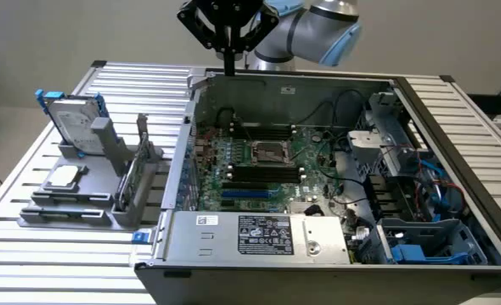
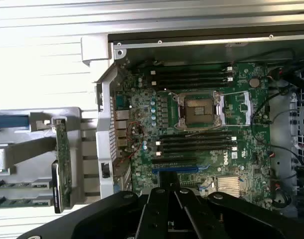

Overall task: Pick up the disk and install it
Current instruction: 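Reach for the disk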

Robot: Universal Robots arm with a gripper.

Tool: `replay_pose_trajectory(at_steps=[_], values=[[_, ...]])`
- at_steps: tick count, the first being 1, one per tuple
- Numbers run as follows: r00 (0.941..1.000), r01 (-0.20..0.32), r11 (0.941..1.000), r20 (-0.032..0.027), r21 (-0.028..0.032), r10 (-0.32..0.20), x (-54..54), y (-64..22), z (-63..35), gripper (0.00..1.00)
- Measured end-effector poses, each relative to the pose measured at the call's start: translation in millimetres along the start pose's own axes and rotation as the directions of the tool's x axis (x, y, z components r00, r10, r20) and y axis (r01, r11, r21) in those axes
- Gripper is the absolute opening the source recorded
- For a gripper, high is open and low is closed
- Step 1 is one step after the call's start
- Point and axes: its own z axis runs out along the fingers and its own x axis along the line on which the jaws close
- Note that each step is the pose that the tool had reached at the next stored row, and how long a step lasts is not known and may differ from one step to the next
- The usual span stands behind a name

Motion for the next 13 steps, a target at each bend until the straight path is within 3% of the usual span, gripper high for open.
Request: replay_pose_trajectory(at_steps=[13], values=[[1.0000,0.000,1.0000,0.0002,-0.0001,0.000,0.0,0.0,-0.6,0.11]])
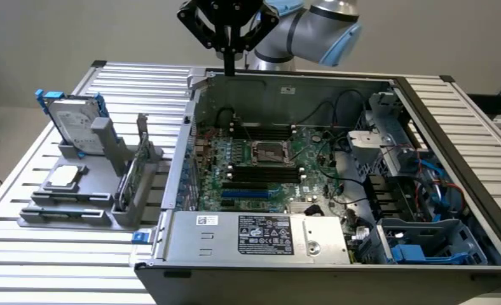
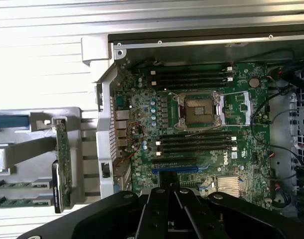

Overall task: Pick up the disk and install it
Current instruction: 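Reach for the disk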

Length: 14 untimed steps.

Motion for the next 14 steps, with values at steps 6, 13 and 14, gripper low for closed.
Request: replay_pose_trajectory(at_steps=[6,13,14], values=[[1.0000,0.000,1.0000,-0.0001,0.0010,0.000,18.8,13.7,0.3,0.11],[1.0000,0.000,1.0000,0.0001,0.0011,0.000,51.5,23.9,2.2,0.11],[1.0000,0.000,1.0000,0.0001,0.0011,0.000,56.1,24.7,2.7,0.11]])
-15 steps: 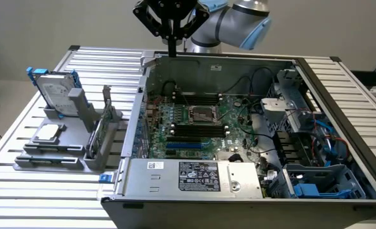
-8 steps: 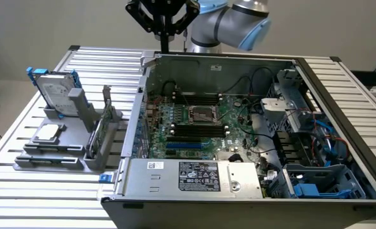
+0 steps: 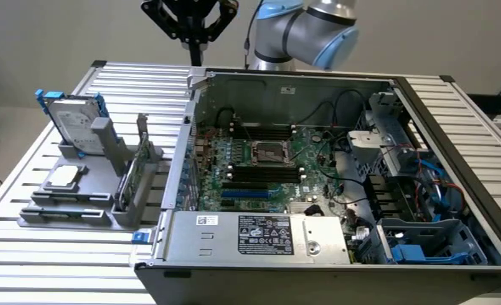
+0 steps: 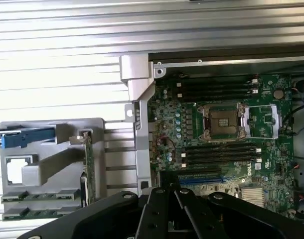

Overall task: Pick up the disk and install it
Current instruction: 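Reach for the disk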

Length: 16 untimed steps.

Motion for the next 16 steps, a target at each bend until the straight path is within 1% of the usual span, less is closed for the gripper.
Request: replay_pose_trajectory(at_steps=[16], values=[[1.0000,0.000,1.0000,-0.0002,0.0001,0.000,74.0,9.9,7.6,0.11]])
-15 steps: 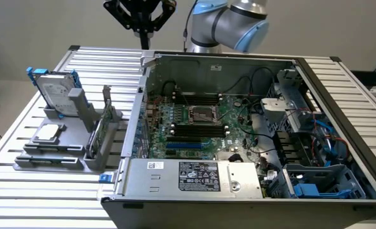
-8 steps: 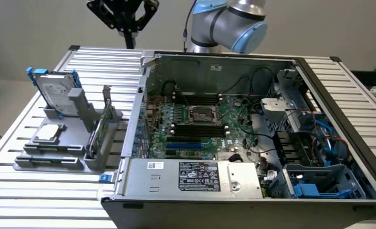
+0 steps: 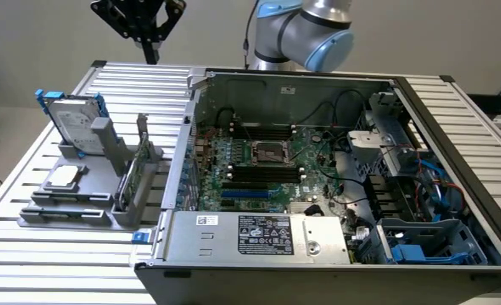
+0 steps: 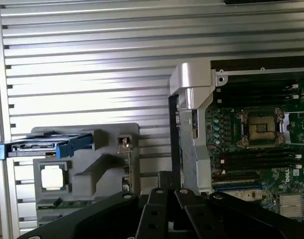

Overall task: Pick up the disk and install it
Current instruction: 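Reach for the disk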

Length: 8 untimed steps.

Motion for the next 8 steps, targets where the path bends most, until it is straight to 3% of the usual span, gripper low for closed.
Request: replay_pose_trajectory(at_steps=[8], values=[[1.0000,0.000,1.0000,-0.0029,0.0002,0.000,36.9,3.8,3.2,0.11]])
